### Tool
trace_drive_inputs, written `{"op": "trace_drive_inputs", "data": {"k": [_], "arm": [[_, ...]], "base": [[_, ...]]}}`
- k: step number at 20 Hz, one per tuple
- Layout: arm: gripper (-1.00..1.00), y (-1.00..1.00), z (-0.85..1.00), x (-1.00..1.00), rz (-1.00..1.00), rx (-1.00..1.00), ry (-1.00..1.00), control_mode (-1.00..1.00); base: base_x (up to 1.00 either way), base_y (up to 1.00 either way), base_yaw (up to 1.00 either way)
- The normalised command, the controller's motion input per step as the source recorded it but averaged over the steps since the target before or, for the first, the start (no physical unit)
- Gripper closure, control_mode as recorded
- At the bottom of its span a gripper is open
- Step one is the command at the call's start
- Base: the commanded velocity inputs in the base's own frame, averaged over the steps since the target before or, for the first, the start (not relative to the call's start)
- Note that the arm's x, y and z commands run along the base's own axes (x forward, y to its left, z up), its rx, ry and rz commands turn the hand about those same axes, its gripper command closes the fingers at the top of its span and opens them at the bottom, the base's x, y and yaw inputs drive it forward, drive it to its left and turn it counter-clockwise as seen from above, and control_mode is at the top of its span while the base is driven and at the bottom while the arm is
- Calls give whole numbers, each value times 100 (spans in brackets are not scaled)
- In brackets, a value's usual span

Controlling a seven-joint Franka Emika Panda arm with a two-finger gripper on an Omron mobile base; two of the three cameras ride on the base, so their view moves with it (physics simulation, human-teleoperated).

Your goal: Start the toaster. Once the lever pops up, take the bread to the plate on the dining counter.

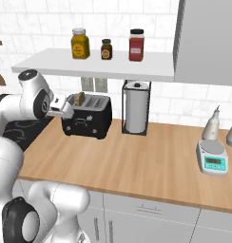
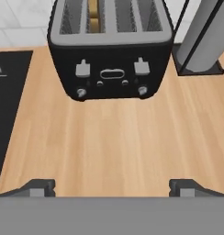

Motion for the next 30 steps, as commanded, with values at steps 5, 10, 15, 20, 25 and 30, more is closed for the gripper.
{"op": "trace_drive_inputs", "data": {"k": [5, 10, 15, 20, 25, 30], "arm": [[-100, 3, -40, 20, 0, 0, -9, -100], [-100, 2, -21, 40, 0, 0, -4, -100], [-100, 0, -2, 43, 0, 0, 0, -100], [-100, 1, 9, 33, 0, 0, 0, -100], [-100, 0, 0, 30, 0, 0, 0, -100], [-100, 0, -16, 9, 0, 0, 0, -100]], "base": [[0, 0, 0], [0, 0, 0], [0, 0, 0], [0, 0, 0], [0, 0, 0], [0, 0, 0]]}}
